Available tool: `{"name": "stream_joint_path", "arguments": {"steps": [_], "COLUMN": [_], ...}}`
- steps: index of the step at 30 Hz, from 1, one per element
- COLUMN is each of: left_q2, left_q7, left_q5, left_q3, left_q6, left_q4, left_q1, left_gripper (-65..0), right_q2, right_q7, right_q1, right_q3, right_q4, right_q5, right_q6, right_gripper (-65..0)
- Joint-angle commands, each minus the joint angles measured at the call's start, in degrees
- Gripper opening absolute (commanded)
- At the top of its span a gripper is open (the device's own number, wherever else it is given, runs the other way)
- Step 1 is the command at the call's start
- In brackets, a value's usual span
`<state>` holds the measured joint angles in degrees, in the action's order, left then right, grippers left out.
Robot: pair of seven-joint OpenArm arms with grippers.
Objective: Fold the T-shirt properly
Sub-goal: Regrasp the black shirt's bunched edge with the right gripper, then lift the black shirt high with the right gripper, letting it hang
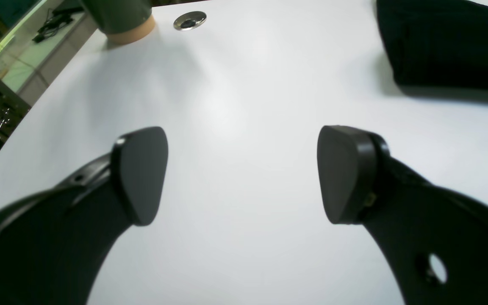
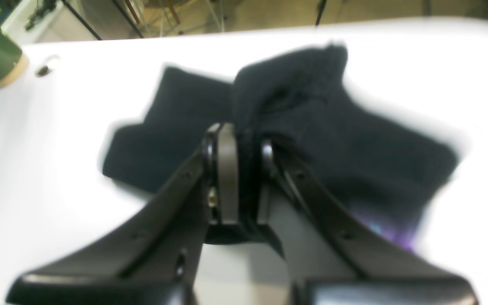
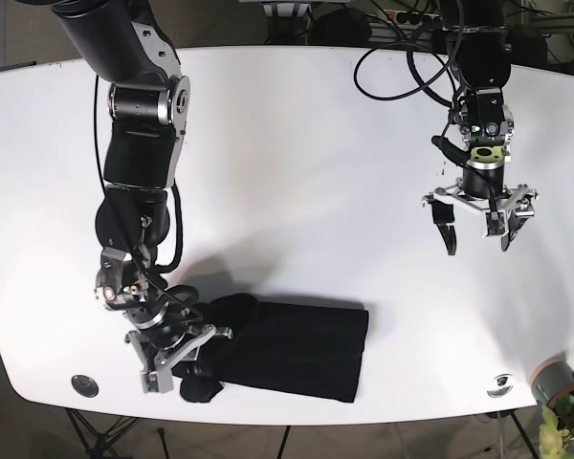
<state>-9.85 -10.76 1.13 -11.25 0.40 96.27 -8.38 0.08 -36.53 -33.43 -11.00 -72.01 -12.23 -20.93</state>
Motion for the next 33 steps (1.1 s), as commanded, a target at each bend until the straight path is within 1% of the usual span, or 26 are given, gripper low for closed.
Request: {"name": "stream_joint_path", "arguments": {"steps": [1, 5, 7, 9, 11, 12, 15, 17, 19, 20, 21, 22, 25, 30, 33], "left_q2": [-0.48, -0.4, 0.13, 1.36, 1.89, 2.07, 2.07, 2.15, 3.12, 3.39, 3.91, 4.18, 4.97, 4.88, 4.88], "left_q7": [1.93, 1.93, 1.93, 1.93, 1.93, 1.93, 1.93, 1.93, 1.93, 1.93, 1.93, 1.93, 1.93, 1.93, 1.93], "left_q5": [-0.03, 0.15, 0.15, 0.15, 0.15, 0.15, 0.15, 0.15, 0.15, 0.15, 0.15, 0.15, 0.15, 0.15, 0.06], "left_q3": [-0.23, -0.23, -0.23, -0.32, -0.4, -0.4, -0.32, -0.23, -0.32, -0.4, -0.4, -0.32, -0.49, -0.49, -0.23], "left_q6": [0.25, 0.25, 0.25, 0.25, 0.25, 0.25, 0.25, 0.25, 0.25, 0.25, 0.25, 0.25, 0.25, 0.25, 0.25], "left_q4": [2.5, 3.47, 4.26, 5.67, 6.81, 7.25, 8.13, 9.09, 10.32, 10.85, 11.47, 11.99, 13.14, 13.4, 13.4], "left_q1": [0.43, 0.34, 0.34, 0.34, 0.25, 0.16, -0.63, -0.98, -2.04, -2.3, -2.65, -2.83, -3.62, -4.06, -4.32], "left_gripper": [-12.8, -12.8, -12.8, -12.8, -12.8, -12.8, -12.8, -12.8, -12.8, -12.8, -12.8, -12.8, -12.8, -12.8, -12.8], "right_q2": [0.23, 0.32, 0.93, 3.22, 4.98, 6.47, 9.37, 10.6, 12.63, 13.51, 15.26, 16.41, 19.04, 22.39, 24.14], "right_q7": [-2.46, -9.84, -11.86, -13.62, -14.15, -14.24, -14.5, -14.5, -14.59, -14.76, -15.64, -16.17, -18.1, -19.25, -19.95], "right_q1": [-2.22, -2.83, -2.92, -2.83, -2.75, -2.66, -2.75, -2.83, -3.98, -4.68, -6.26, -7.4, -12.33, -21.3, -27.36], "right_q3": [0.06, 0.06, 0.15, 1.47, 3.75, 4.98, 7.97, 9.03, 9.2, 9.2, 8.59, 7.97, 6.92, 7.44, 9.91], "right_q4": [-9.0, -20.17, -23.95, -29.05, -32.65, -35.29, -40.39, -42.76, -44.61, -44.61, -44.43, -44.43, -44.34, -42.85, -41.09], "right_q5": [-0.83, -0.47, -0.56, -0.91, -0.91, -0.91, -1.0, -1.09, -2.76, -3.64, -5.4, -6.72, -10.14, -11.46, -12.52], "right_q6": [-1.36, -5.75, -8.13, -11.64, -12.87, -13.4, -13.75, -13.84, -13.84, -13.84, -13.84, -13.84, -13.84, -13.84, -13.84], "right_gripper": [-63.1, -63.1, -63.1, -63.1, -63.1, -63.1, -63.1, -63.1, -63.1, -63.1, -63.1, -63.1, -63.1, -63.1, -63.1]}}
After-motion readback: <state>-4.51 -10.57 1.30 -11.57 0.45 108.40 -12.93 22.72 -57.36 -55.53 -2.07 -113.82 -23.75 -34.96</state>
